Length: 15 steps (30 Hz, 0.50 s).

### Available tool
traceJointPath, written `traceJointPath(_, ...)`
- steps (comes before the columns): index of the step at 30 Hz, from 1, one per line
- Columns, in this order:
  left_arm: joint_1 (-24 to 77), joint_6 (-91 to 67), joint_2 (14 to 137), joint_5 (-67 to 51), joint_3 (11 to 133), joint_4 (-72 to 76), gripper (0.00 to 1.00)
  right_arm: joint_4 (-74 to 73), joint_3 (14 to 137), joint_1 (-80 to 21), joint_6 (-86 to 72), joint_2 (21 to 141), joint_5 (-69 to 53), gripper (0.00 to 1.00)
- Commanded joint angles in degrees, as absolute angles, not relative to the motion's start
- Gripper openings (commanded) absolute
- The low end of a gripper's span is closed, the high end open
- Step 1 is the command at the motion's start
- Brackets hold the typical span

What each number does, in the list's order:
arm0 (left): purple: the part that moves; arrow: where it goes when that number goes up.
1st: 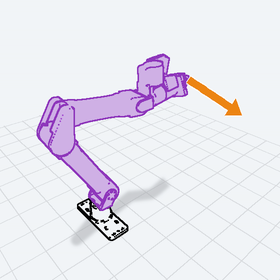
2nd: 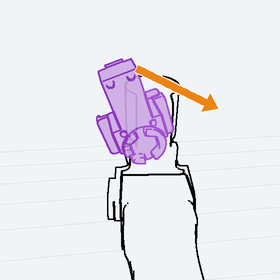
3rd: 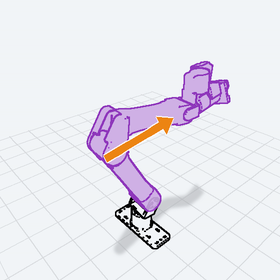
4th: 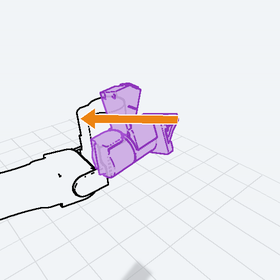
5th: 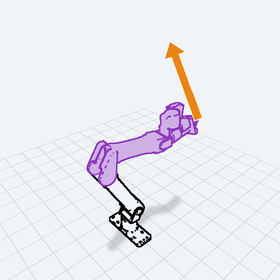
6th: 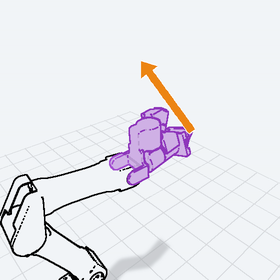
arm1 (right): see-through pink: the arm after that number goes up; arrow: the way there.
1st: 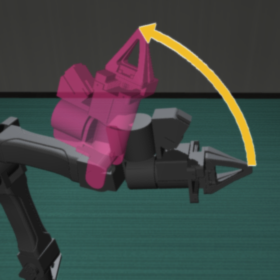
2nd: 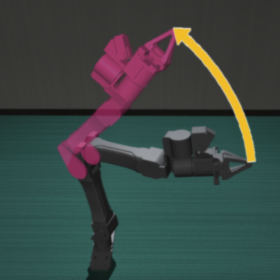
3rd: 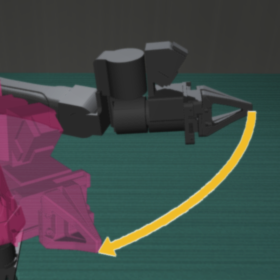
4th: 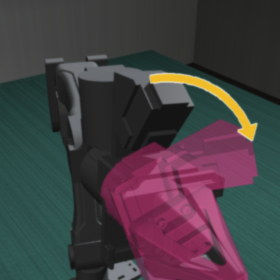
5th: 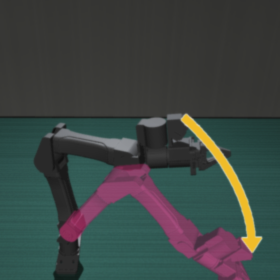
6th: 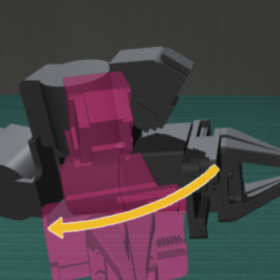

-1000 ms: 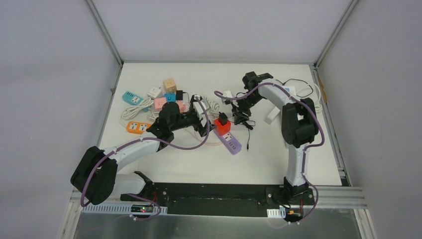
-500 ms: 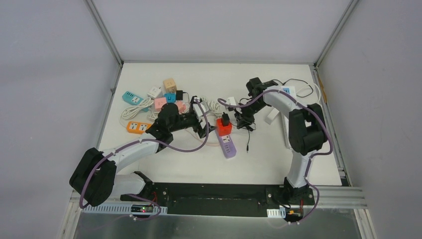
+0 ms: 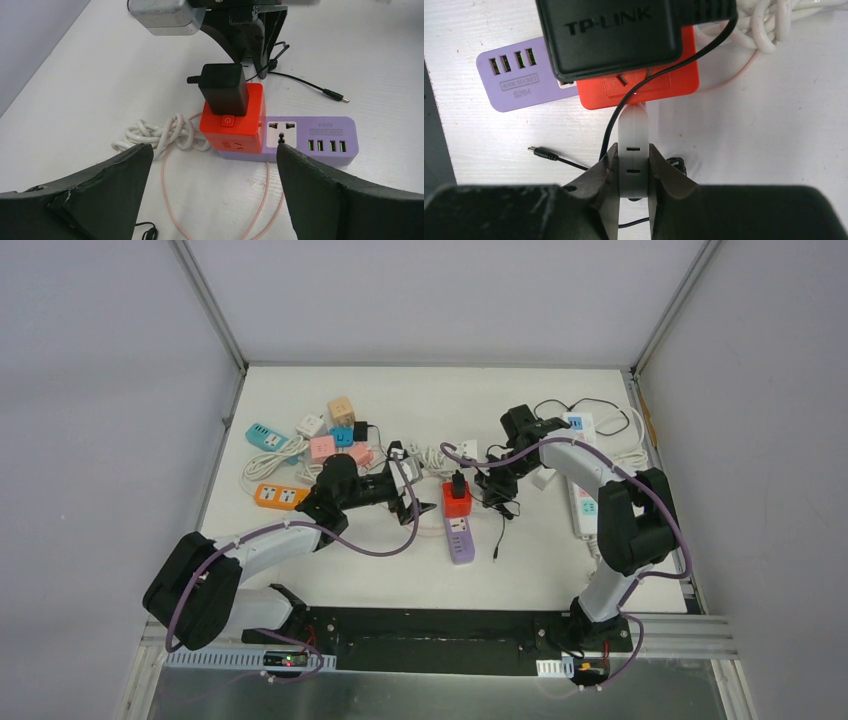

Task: Pull the plug off the socket
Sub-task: Remove the plug from the socket.

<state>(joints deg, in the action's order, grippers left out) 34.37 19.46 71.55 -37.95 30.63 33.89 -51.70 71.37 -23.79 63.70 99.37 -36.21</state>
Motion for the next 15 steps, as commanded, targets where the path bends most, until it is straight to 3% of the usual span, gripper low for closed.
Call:
traceJointPath(1,33.17,20.91,73.64,-41.89,30.68,39.01,0.99,-53.94,72.6,-24.12,60.79,98.17,-35.74,0.0)
traceJointPath(15,31.9,19.57,78.22,-47.41,34.26,35.49,0.99,-53.74,72.39,-24.52,61.32,98.22,-34.75,0.0)
